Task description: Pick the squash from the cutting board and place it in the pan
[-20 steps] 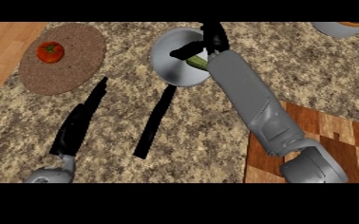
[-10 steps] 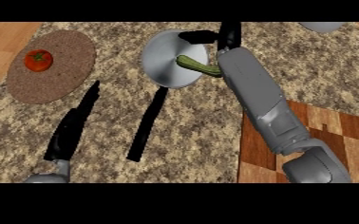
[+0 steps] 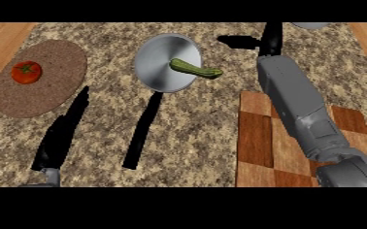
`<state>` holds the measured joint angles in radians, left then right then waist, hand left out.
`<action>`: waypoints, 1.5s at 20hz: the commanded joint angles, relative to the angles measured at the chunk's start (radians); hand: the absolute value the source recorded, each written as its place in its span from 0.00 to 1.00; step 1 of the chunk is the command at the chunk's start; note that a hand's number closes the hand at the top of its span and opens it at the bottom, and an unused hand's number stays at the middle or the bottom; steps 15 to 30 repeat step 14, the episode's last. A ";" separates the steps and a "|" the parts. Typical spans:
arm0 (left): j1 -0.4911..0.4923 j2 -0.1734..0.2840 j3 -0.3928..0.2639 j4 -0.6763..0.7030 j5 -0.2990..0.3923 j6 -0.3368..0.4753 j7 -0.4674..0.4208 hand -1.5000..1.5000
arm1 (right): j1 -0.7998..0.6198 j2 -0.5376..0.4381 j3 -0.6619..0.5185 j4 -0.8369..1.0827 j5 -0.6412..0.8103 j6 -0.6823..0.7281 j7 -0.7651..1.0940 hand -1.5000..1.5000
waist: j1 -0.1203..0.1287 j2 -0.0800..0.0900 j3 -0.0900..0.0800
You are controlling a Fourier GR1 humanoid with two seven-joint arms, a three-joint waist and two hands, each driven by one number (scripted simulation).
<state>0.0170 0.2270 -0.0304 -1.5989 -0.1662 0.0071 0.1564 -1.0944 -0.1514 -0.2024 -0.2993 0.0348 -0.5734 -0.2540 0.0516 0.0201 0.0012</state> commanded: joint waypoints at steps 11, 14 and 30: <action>0.092 -0.039 0.000 -0.030 -0.031 0.015 -0.029 0.50 | 0.181 -0.199 -0.036 -0.016 -0.026 0.268 -0.150 0.00 | -0.036 -0.016 -0.001; 0.022 -0.029 0.027 0.008 -0.020 -0.001 -0.018 0.50 | 0.192 -0.235 -0.038 -0.016 -0.026 0.321 -0.147 0.00 | -0.037 -0.015 -0.001; 0.022 -0.029 0.027 0.008 -0.020 -0.001 -0.018 0.50 | 0.192 -0.235 -0.038 -0.016 -0.026 0.321 -0.147 0.00 | -0.037 -0.015 -0.001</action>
